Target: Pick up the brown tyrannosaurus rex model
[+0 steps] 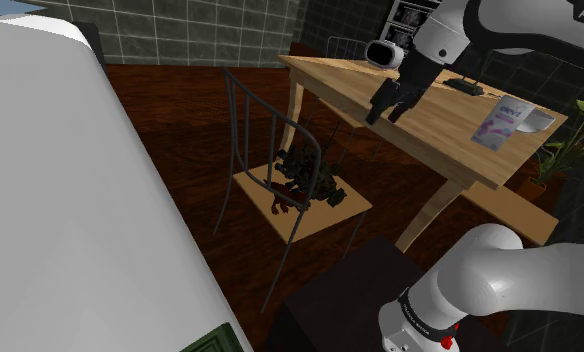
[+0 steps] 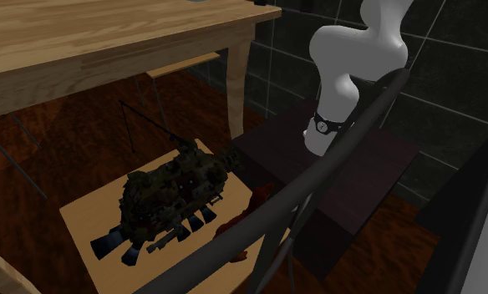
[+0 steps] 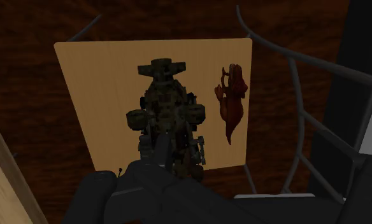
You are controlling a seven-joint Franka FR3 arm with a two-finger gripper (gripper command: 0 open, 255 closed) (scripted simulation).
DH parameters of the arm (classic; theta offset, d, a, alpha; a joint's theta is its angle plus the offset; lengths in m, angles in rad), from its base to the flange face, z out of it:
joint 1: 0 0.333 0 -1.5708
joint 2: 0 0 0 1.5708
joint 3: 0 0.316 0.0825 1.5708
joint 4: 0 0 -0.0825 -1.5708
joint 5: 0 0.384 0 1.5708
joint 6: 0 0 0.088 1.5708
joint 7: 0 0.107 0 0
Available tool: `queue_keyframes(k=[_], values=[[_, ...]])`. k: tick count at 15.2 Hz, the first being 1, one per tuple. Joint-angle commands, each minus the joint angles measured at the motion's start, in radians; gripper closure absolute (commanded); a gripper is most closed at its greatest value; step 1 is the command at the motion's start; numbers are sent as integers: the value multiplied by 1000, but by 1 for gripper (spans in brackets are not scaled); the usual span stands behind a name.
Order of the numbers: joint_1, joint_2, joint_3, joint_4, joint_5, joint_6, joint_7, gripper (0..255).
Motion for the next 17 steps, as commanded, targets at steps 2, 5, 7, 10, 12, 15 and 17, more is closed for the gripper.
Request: queue_keyframes(k=[2,5,7,10,12,15,17], values=[[3,22,-1,-13,3,26,-5,0],[13,95,-5,-45,13,102,-23,0],[20,148,-8,-60,21,153,-35,0],[31,235,-11,-76,33,227,-54,0],[38,297,-13,-81,42,275,-68,0],[50,396,-15,-79,57,344,-89,0],[58,465,-16,-72,68,388,-105,0]])
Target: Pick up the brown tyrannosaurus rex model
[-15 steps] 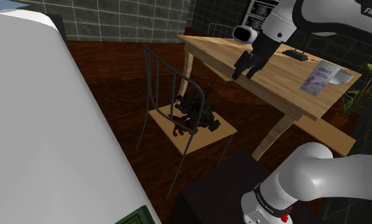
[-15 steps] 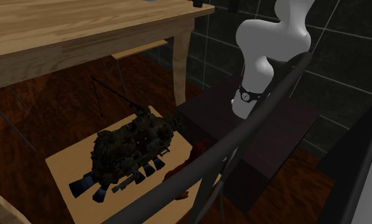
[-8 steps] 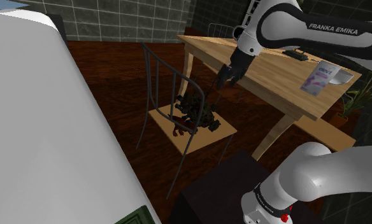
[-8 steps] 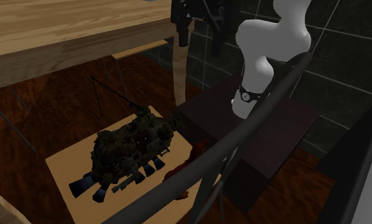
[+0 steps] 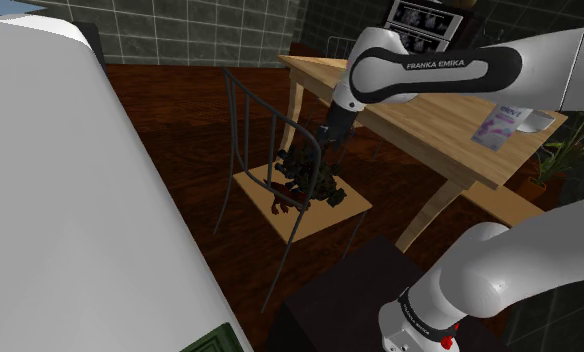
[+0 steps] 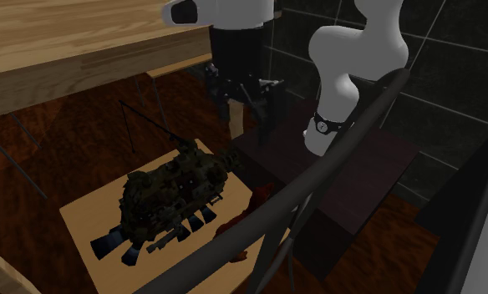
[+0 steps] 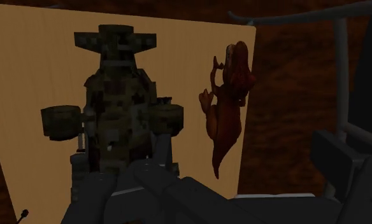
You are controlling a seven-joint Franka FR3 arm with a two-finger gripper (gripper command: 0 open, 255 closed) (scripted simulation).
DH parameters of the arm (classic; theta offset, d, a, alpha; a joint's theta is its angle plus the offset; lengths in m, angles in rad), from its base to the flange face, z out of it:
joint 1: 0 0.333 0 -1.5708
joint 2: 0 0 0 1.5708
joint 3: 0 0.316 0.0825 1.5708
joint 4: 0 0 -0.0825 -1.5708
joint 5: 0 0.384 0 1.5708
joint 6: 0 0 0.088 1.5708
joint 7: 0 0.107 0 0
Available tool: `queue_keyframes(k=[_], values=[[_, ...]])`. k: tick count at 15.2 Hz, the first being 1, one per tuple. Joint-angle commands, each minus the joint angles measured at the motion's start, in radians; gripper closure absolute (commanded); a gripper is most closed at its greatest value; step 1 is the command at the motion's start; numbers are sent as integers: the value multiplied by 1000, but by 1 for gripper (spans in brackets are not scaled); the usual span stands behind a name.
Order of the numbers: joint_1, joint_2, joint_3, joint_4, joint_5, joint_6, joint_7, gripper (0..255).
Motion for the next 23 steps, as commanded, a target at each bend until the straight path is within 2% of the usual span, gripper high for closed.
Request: queue_keyframes(k=[1,13,22,23], values=[[7,64,-3,3,11,43,-19,0],[42,506,14,143,91,229,-118,0],[42,578,18,122,107,322,-139,0],[41,578,17,122,107,322,-140,255]])
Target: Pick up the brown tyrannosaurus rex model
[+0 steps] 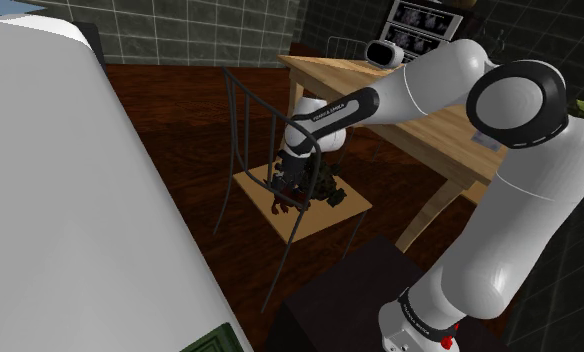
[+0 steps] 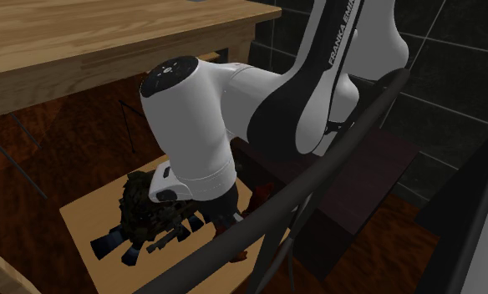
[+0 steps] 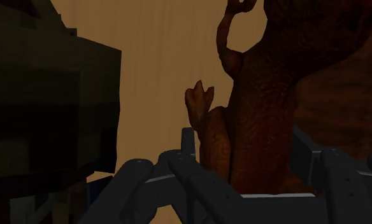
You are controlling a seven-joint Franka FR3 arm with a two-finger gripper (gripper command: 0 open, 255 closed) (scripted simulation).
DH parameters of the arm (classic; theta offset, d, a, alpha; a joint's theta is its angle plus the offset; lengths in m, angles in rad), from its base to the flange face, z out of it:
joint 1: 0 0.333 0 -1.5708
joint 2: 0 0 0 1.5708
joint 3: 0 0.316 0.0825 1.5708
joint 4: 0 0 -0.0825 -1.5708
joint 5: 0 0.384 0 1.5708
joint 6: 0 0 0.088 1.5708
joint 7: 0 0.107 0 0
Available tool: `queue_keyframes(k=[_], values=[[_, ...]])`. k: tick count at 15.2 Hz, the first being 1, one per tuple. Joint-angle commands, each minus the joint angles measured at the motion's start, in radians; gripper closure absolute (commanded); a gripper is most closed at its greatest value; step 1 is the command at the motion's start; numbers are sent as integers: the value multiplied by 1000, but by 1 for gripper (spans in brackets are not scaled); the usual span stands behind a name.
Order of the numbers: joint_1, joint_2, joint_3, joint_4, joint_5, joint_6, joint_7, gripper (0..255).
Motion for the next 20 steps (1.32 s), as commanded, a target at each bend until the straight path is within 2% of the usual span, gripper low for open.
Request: queue_keyframes(k=[1,9,20], values=[[0,2,0,-1,1,3,-1,255],[1,2,1,0,1,3,1,255],[0,-99,-5,35,-22,-132,30,255]])
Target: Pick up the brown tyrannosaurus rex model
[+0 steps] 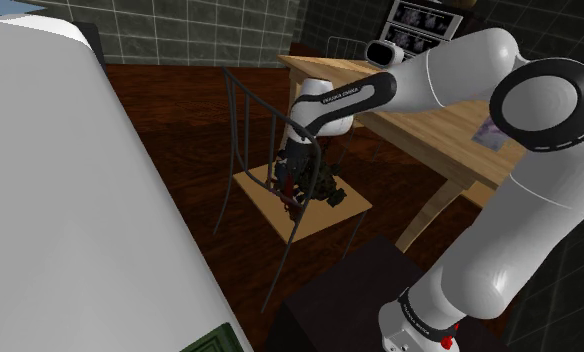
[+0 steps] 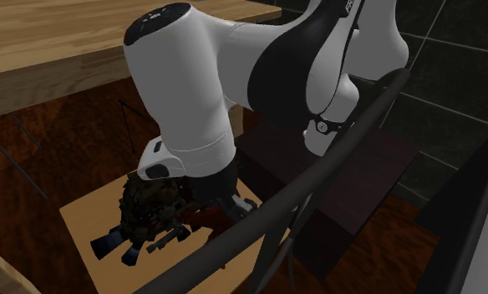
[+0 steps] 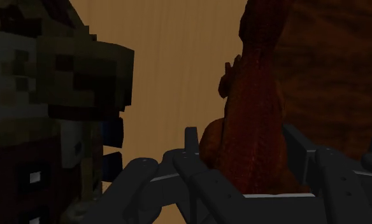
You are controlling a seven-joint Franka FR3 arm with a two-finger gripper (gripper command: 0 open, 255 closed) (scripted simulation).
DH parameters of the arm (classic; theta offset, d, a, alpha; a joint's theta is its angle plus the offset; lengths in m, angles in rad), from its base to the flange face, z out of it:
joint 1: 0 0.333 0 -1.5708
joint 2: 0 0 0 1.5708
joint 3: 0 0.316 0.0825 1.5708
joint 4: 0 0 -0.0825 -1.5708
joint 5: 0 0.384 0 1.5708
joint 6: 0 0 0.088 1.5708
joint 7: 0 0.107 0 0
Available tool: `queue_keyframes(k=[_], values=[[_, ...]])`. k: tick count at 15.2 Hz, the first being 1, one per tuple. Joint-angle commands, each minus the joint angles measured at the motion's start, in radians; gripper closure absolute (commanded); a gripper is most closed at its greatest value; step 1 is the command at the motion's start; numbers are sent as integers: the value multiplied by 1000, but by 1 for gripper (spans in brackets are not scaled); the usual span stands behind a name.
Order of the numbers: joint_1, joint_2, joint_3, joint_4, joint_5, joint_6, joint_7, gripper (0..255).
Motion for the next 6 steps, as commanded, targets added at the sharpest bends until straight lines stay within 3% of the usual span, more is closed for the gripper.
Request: queue_keyframes(k=[1,6], values=[[0,-17,0,8,-3,-24,5,255],[0,-41,-1,24,-8,-64,13,255]])
